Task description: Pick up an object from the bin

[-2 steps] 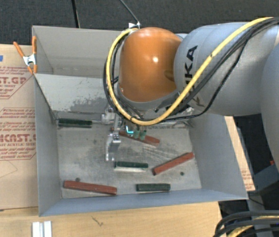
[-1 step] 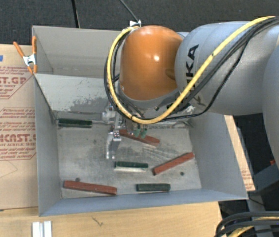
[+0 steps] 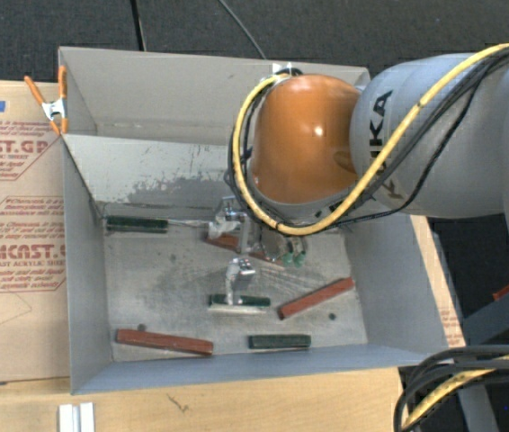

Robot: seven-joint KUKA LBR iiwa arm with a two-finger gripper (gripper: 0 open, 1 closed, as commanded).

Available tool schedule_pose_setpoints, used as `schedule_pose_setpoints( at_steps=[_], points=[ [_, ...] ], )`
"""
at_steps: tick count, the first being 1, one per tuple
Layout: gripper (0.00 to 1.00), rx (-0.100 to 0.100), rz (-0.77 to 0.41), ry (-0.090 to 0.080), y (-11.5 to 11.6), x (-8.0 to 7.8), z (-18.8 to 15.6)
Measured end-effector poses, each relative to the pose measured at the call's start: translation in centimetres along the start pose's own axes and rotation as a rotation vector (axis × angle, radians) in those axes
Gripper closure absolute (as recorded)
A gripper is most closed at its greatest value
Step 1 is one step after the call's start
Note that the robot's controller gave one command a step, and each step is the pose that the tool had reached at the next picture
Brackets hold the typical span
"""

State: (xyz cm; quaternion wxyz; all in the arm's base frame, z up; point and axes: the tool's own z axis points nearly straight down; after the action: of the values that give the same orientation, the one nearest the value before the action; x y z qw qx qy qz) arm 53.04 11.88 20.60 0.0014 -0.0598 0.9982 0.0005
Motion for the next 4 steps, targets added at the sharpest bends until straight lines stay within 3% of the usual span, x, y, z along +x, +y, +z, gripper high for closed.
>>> schedule_pose_setpoints(
  at_steps=[1, 2, 3, 4],
  points=[
    [0.0, 0.001, -0.064, 0.001, 4.3, 2.2, 3.6],
    [0.0, 0.0, 0.018, 0.002, -0.9, 3.6, 4.5],
    [0.0, 0.001, -0.076, 0.002, 4.4, 3.8, 10.0],
    [1.0, -0.007, 0.149, -0.001, -3.2, 2.1, 13.0]
  ],
)
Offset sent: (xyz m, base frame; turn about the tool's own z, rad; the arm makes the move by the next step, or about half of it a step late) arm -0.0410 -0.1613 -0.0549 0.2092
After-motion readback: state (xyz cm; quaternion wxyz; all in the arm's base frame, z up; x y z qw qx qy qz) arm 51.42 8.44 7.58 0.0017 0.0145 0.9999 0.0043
